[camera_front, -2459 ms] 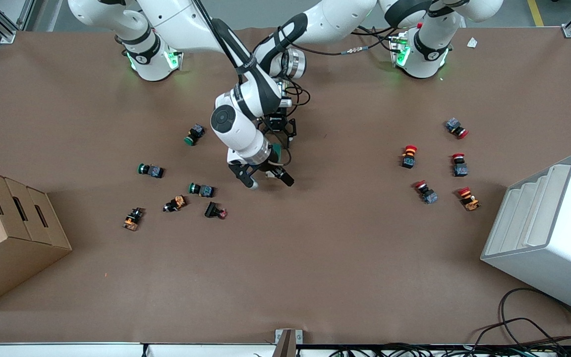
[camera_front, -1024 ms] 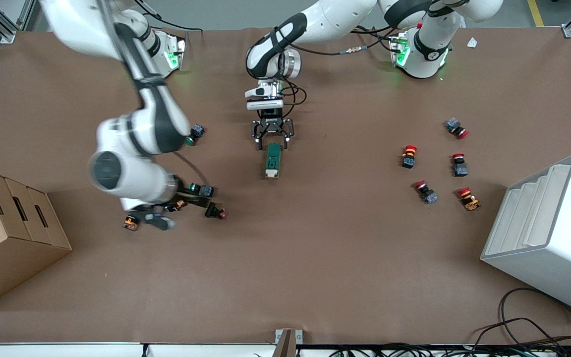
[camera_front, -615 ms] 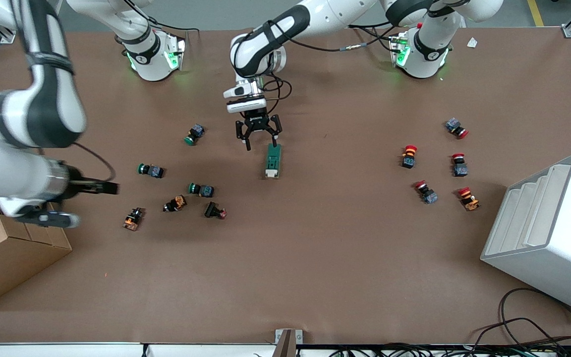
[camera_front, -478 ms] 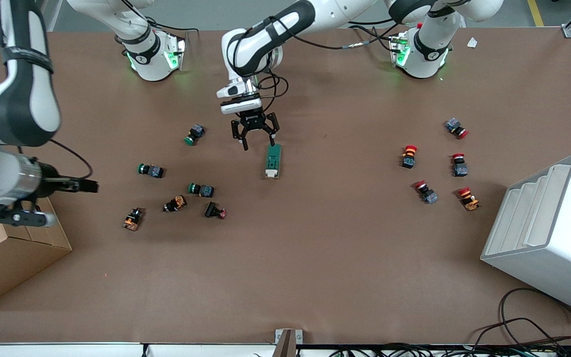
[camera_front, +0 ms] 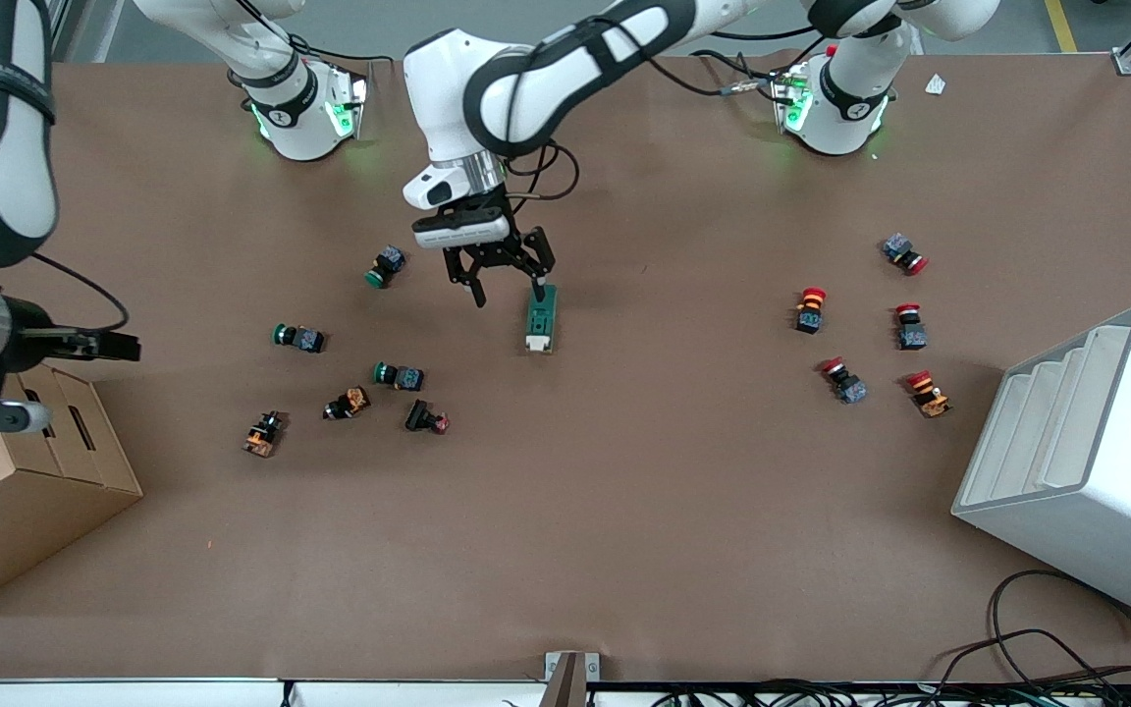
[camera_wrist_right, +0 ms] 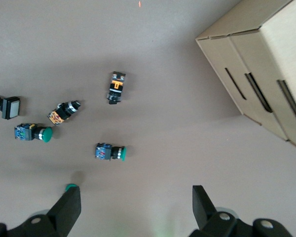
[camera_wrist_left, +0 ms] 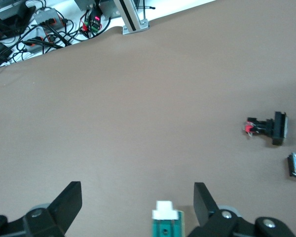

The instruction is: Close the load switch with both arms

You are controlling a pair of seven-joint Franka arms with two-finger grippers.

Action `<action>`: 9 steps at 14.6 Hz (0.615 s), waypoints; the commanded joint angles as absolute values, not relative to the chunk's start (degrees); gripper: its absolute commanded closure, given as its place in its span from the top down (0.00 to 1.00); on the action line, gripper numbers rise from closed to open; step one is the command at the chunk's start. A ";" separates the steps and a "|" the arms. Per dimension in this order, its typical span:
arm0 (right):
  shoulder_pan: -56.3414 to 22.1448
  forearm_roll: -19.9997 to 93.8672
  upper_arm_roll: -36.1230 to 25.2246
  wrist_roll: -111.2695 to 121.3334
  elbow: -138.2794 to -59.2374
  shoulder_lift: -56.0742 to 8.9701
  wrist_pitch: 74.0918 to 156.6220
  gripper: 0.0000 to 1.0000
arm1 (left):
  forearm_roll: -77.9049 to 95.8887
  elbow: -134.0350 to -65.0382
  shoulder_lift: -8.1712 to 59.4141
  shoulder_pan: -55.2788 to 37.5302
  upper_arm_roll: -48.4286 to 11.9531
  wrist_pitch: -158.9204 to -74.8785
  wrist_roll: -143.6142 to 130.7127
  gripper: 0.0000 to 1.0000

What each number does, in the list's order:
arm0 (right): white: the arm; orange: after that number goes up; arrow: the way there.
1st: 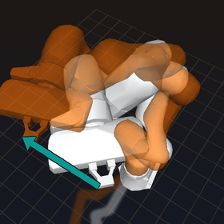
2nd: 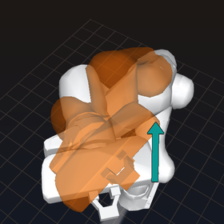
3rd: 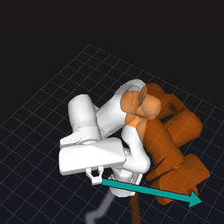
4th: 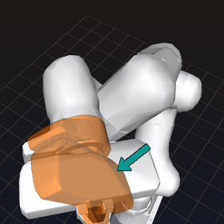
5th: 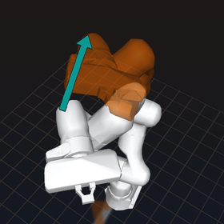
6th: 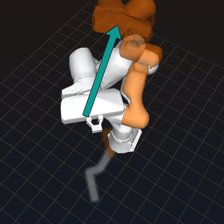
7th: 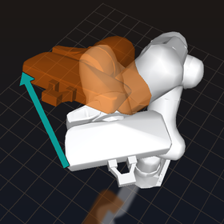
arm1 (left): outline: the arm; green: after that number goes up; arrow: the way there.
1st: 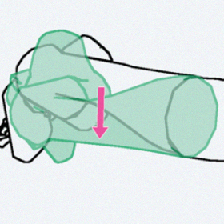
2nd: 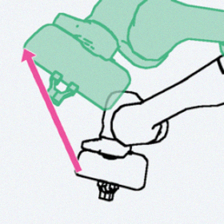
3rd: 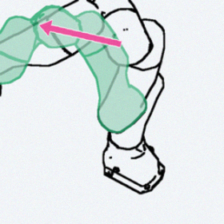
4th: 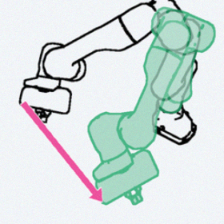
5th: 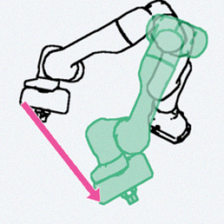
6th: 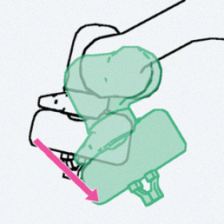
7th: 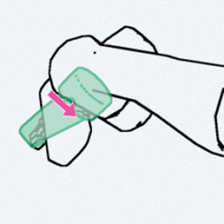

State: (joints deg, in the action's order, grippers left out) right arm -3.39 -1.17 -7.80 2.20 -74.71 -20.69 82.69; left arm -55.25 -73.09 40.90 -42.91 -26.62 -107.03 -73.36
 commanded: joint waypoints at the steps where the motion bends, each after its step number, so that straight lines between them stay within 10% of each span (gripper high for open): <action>1: 0.96 -1.50 -6.33 6.41 -73.65 -20.92 81.83 1.00 | -44.96 -73.83 34.13 -37.90 -26.90 -107.40 -62.62 1.00; 9: 0.26 -0.97 -5.80 6.42 -71.54 -21.18 80.33 1.00 | -25.32 -74.27 23.21 -24.18 -26.98 -100.64 -48.43 1.00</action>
State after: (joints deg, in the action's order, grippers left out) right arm 0.05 -1.11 -6.35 6.25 -73.00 -20.76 81.42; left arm -26.78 -72.44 24.48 -25.30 -26.61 -101.70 -49.32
